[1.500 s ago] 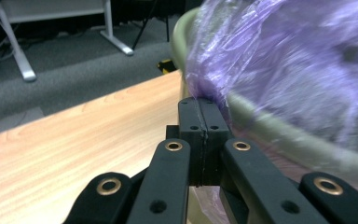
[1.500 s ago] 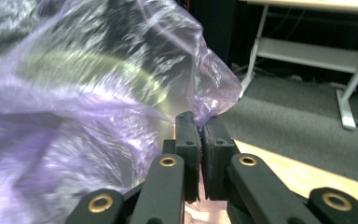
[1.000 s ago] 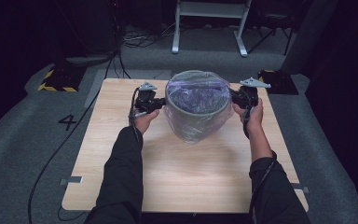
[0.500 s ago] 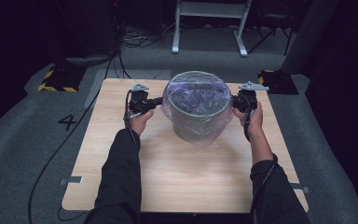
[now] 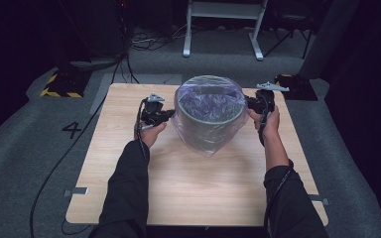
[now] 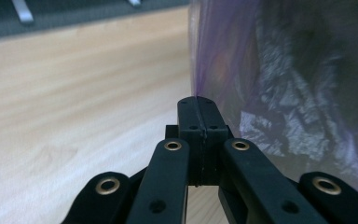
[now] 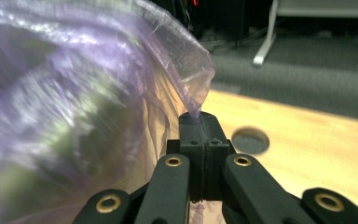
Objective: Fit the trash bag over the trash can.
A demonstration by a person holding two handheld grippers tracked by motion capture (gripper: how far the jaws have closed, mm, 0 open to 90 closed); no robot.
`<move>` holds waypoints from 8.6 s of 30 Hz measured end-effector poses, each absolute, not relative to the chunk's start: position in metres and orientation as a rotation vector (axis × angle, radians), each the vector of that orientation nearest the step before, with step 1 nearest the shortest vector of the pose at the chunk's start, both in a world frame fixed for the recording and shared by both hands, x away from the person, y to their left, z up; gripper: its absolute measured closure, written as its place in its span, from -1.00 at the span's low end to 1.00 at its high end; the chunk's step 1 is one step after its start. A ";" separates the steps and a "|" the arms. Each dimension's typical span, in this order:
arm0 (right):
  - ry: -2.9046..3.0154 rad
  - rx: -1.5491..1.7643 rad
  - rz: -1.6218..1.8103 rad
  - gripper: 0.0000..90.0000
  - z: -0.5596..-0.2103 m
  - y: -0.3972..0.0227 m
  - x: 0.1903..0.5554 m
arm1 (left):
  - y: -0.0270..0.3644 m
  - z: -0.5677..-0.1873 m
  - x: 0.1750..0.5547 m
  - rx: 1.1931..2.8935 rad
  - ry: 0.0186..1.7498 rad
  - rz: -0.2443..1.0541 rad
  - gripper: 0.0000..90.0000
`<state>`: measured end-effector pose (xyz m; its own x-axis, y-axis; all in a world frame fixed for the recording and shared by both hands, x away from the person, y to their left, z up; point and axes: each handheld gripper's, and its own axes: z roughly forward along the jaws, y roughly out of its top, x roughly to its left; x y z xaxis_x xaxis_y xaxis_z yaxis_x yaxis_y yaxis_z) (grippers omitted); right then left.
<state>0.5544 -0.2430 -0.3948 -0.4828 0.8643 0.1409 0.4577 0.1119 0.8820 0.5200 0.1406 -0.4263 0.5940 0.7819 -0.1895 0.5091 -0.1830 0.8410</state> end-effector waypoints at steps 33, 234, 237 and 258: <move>2.113 1.334 1.266 1.00 -0.441 -0.248 0.560 | 0.119 -0.435 0.537 1.931 1.154 0.383 1.00; 2.799 0.895 0.514 -0.52 -0.343 -0.124 0.550 | 0.167 -0.504 0.349 2.241 0.774 0.313 -0.67; 2.805 0.907 0.507 -0.52 -0.344 -0.123 0.550 | 0.167 -0.504 0.349 2.241 0.774 0.313 -0.67; 2.736 0.913 0.598 -0.41 -0.340 -0.125 0.546 | 0.168 -0.504 0.349 2.241 0.775 0.311 -0.67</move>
